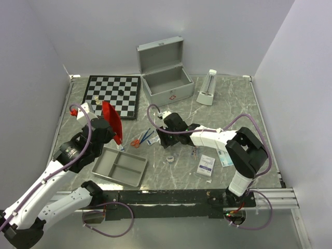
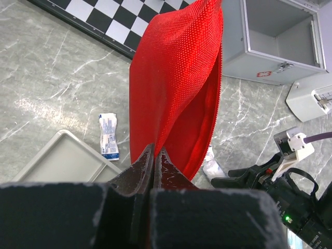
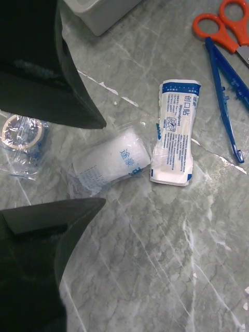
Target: Organize the medicine kit
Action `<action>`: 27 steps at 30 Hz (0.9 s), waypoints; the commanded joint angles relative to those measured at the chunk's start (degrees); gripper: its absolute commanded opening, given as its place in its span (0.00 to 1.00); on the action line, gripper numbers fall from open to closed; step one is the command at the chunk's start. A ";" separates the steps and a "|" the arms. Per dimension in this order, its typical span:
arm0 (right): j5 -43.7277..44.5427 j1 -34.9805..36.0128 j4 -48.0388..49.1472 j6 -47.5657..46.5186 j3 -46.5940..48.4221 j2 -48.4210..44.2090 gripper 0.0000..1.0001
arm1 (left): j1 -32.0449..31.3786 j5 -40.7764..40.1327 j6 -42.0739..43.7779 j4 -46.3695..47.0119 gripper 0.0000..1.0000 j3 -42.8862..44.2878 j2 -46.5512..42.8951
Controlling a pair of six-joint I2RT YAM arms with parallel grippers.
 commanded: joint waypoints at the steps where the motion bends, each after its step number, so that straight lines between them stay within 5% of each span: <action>1: 0.60 0.32 0.83 0.18 0.53 0.72 0.59 | -0.14 -1.13 0.87 2.63 0.01 -0.01 -0.22; 27: 3.41 -1.18 -1.73 2.73 -4.82 -3.49 0.36 | 0.03 2.56 4.03 6.94 0.01 -0.53 3.30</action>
